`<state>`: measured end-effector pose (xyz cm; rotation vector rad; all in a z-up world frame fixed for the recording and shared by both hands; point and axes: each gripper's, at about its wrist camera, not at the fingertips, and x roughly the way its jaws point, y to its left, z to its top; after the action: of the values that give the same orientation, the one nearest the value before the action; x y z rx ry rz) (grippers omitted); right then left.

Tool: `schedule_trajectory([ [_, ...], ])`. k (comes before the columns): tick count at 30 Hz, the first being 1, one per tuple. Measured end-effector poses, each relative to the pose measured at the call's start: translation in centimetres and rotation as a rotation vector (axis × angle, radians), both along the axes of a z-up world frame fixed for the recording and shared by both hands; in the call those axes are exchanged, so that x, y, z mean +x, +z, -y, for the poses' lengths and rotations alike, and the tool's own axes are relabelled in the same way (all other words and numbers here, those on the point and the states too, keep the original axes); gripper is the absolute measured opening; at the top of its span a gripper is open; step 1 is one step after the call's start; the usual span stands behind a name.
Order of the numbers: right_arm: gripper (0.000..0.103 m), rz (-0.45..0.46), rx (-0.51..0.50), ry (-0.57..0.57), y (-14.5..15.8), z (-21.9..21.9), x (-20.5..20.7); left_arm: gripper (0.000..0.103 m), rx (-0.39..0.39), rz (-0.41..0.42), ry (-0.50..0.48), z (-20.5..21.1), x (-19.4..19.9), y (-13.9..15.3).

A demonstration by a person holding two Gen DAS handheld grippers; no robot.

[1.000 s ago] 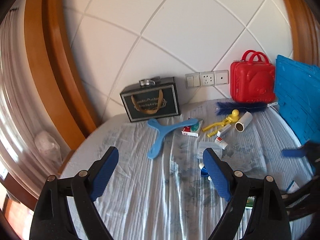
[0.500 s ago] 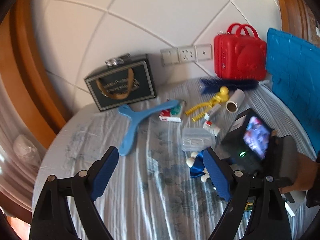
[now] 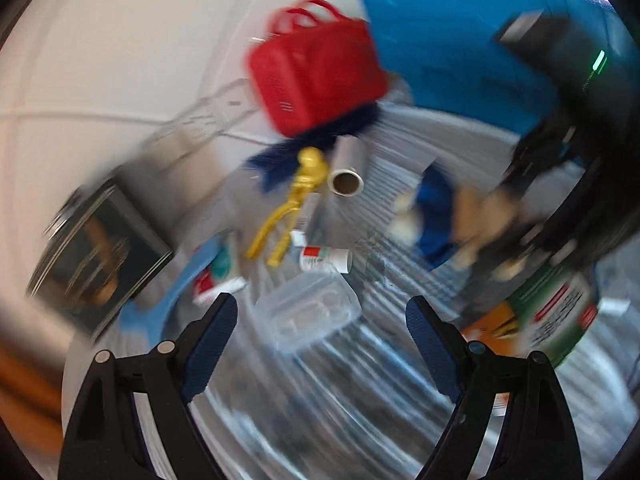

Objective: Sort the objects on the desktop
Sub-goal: 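Grasp the white plush bunny with blue hat using the right tool, then grasp the clear floss-pick box with the left tool while the right tool holds the bunny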

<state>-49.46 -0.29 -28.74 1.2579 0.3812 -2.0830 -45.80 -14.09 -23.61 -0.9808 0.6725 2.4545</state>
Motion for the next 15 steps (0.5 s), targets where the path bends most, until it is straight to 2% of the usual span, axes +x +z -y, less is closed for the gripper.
schedule_trajectory([
  [5, 0.04, 0.039, -0.02, -0.093, 0.1, -3.0, -0.7, 0.087, -0.041, 0.181, -0.238, 0.2, -5.5, -3.4],
  [8, 0.041, 0.06, -0.038, -0.13, 0.3, -3.5, -1.1, 0.086, -0.071, 0.243, -0.325, -0.1, -7.0, -4.6],
  [10, 0.041, 0.06, -0.041, -0.139, 0.8, -3.8, -1.0, 0.086, -0.072, 0.274, -0.352, 0.1, -8.0, -5.4],
  [11, 0.041, 0.056, -0.04, -0.139, 0.9, -3.7, -1.0, 0.08, -0.064, 0.291, -0.361, 0.2, -8.1, -5.8],
  [13, 0.041, 0.044, -0.045, -0.135, 1.4, -3.5, -0.9, 0.075, -0.05, 0.29, -0.364, 0.5, -8.0, -6.4],
  [15, 0.041, 0.023, -0.053, -0.129, 2.0, -2.9, -1.2, 0.072, -0.002, 0.285, -0.348, 0.9, -7.4, -6.3],
])
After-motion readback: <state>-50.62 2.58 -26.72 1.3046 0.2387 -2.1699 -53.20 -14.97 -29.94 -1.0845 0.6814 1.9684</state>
